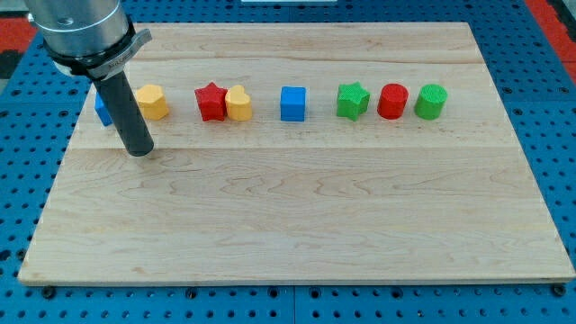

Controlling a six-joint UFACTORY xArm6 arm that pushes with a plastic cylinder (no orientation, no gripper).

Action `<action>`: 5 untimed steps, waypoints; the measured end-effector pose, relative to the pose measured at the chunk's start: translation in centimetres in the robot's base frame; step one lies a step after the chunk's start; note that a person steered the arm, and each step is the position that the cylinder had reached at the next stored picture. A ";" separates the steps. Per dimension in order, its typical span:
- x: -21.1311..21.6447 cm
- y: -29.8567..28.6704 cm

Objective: Put the green circle at the top right of red circle

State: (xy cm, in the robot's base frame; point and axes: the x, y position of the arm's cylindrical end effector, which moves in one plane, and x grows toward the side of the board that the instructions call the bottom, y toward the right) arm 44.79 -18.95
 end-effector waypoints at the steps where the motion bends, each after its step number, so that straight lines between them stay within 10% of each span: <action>1: 0.9 1.0; 3: 1.7 15.7; 5: 1.7 16.9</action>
State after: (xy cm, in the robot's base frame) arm 46.50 -2.04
